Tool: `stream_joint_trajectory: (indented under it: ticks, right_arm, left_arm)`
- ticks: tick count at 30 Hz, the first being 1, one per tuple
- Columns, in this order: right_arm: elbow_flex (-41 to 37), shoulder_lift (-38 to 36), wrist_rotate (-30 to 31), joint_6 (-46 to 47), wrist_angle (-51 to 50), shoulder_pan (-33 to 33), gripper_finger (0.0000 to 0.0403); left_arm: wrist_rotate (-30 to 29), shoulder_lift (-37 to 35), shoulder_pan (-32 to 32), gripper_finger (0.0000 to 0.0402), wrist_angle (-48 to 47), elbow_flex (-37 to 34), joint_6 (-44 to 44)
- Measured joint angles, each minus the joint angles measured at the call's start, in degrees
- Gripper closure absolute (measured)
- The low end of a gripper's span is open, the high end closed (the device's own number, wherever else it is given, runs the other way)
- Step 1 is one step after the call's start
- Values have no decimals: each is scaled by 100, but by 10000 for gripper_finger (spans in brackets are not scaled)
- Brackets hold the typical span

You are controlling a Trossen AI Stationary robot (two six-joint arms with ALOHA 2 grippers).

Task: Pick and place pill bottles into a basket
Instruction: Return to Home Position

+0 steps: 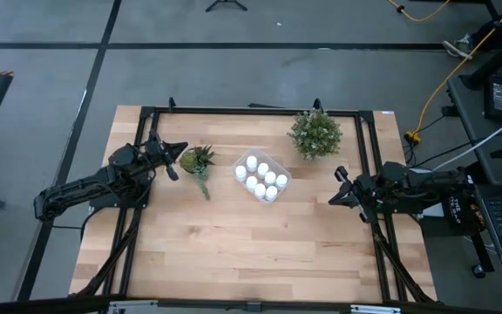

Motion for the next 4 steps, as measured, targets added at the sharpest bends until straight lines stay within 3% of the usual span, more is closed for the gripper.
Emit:
stream_joint_trajectory:
  ticks: [4]
  right_arm:
    - [0,0,0,0,-1,-2,381]
  left_arm:
    - [0,-1,0,394,1,0,0]
